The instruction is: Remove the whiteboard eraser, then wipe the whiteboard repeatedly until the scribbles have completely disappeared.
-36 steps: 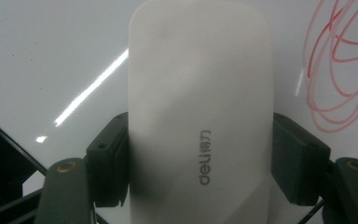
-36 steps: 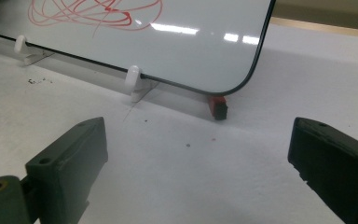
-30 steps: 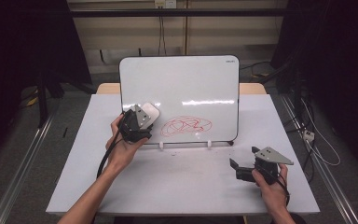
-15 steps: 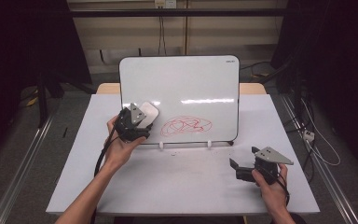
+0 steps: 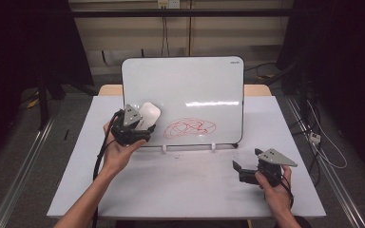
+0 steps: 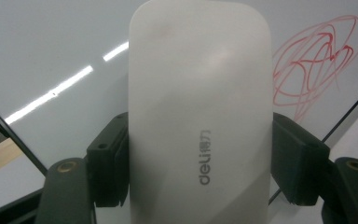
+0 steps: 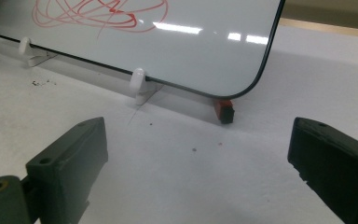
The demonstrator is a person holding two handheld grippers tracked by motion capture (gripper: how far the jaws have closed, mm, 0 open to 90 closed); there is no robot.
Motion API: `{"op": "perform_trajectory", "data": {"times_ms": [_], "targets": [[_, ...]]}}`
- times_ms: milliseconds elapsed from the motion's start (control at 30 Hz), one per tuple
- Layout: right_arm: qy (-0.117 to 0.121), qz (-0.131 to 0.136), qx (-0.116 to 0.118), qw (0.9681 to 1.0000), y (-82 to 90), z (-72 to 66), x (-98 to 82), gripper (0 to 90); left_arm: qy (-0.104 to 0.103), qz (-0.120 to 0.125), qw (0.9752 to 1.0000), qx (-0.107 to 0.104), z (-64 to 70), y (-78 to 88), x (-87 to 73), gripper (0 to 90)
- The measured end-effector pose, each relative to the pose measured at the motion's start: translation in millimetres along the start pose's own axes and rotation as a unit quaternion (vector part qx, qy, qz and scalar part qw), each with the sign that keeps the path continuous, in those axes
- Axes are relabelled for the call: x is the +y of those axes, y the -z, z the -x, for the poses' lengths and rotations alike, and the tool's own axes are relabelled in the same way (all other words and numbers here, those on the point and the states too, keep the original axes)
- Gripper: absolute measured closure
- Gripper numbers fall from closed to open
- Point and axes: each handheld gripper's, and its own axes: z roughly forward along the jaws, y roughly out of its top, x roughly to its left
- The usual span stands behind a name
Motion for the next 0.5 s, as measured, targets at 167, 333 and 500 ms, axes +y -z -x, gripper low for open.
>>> {"op": "perform_trajectory", "data": {"times_ms": [167, 333, 500], "targets": [[0.000, 0.002, 0.000, 1.0000, 1.2, 0.8, -0.8, 4.5, 0.010, 0.005, 0.9999, -0.003, -0.7, 3.4, 0.0, 30.7], [0.000, 0.002, 0.001, 1.0000, 2.6, 1.1, -1.5, 4.5, 0.000, 0.005, 0.9999, -0.010, 5.4, 6.8, 1.6, 30.8], [0.000, 0.003, 0.001, 1.0000, 2.7, 2.0, -1.4, 4.4, 0.003, 0.010, 0.9998, -0.019, 10.9, 7.4, 3.1, 30.8]]}}
